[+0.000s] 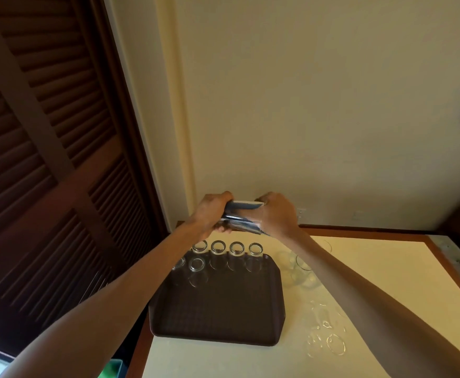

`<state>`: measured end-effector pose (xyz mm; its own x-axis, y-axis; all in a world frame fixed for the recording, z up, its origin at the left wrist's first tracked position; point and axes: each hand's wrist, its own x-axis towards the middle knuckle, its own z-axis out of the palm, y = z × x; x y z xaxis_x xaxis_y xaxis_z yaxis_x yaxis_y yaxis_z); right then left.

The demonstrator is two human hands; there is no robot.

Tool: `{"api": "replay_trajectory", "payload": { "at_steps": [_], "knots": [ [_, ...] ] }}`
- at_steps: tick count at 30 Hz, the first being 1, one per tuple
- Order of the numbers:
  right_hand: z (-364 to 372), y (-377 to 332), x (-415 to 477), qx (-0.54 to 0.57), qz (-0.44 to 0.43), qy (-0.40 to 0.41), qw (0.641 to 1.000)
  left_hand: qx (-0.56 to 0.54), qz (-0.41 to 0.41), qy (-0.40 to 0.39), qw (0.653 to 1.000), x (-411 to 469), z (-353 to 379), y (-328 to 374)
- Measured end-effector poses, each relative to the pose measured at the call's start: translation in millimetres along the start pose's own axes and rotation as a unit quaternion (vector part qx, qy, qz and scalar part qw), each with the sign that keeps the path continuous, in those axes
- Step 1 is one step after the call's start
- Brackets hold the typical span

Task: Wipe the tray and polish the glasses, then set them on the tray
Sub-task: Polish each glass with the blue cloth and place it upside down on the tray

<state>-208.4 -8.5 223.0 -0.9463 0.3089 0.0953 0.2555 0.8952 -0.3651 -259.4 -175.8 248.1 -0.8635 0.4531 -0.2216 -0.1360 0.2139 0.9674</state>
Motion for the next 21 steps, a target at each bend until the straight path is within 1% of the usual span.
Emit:
{"api": "replay_trajectory", "payload": {
  "at_steps": [1, 2, 3, 4, 5, 6, 7, 8, 9, 10, 11, 12, 13, 14, 15, 17, 20, 21],
  "knots": [
    [4.7, -1.9, -0.2, 0.077, 0.025, -0.056, 0.995, 0.019, 0.051, 0.019, 0.998, -0.5, 0.0, 0.5],
    [8.8, -5.4, -1.2, 0.182, 0.039, -0.1, 0.978, 0.043, 0.101, 0.036, 0.993, -1.8, 0.2, 0.2],
    [1.2, -17.1, -11.8, 0.296, 0.068, -0.143, 0.942, 0.069, 0.144, 0.05, 0.986, -3.6, 0.0, -0.8],
    [-5.7, -26.3, -20.1, 0.358, 0.091, -0.202, 0.907, 0.089, 0.179, 0.057, 0.978, -5.4, 0.1, -1.9],
    [-13.2, -33.3, -25.4, 0.394, 0.092, -0.238, 0.883, 0.099, 0.204, 0.06, 0.972, -6.6, -0.3, -3.3],
    [-17.9, -36.7, -26.8, 0.399, 0.083, -0.252, 0.878, 0.099, 0.218, 0.058, 0.969, -7.0, -1.2, -4.8],
    [-15.8, -32.3, -24.8, 0.387, 0.074, -0.24, 0.887, 0.093, 0.221, 0.049, 0.97, -6.6, -3.5, -6.7],
    [-11.0, -21.7, -16.4, 0.335, 0.076, -0.193, 0.919, 0.079, 0.214, 0.029, 0.973, -5.7, -6.3, -7.0],
    [-7.8, -17.5, -11.9, 0.253, 0.051, -0.131, 0.957, 0.056, 0.193, -0.002, 0.98, -4.5, -9.3, -6.0],
    [-10.0, -16.4, -8.9, 0.137, 0.032, -0.083, 0.987, 0.022, 0.152, -0.038, 0.987, -3.6, -11.5, -4.4],
    [-10.9, -13.3, -5.8, 0.029, -0.002, -0.036, 0.999, -0.018, 0.092, -0.074, 0.993, -2.4, -12.8, -2.2],
    [-17.0, -14.2, -8.0, -0.05, -0.028, 0.012, 0.998, -0.054, 0.024, -0.099, 0.993, -2.1, -13.8, 0.2],
    [-24.2, -17.3, -10.4, -0.103, -0.053, 0.055, 0.992, -0.079, -0.035, -0.11, 0.99, -1.9, -14.5, 1.8],
    [-30.4, -21.5, -11.6, -0.136, -0.081, 0.082, 0.984, -0.09, -0.075, -0.113, 0.987, -1.1, -14.5, 2.5],
    [-35.9, -25.3, -13.8, -0.169, -0.104, 0.101, 0.975, -0.088, -0.095, -0.113, 0.985, 1.1, -14.4, 2.0],
    [-39.2, -26.6, -12.4, -0.177, -0.095, 0.111, 0.973, -0.068, -0.091, -0.1, 0.988, 3.0, -12.9, 3.3],
    [-24.4, -15.6, -7.8, -0.078, -0.063, 0.083, 0.991, -0.047, -0.031, -0.057, 0.997, 0.3, -7.9, 7.4],
    [-19.9, -15.0, -3.9, -0.047, -0.028, 0.06, 0.997, -0.039, -0.001, -0.039, 0.998, -0.7, -6.5, 8.0]
  ]
}}
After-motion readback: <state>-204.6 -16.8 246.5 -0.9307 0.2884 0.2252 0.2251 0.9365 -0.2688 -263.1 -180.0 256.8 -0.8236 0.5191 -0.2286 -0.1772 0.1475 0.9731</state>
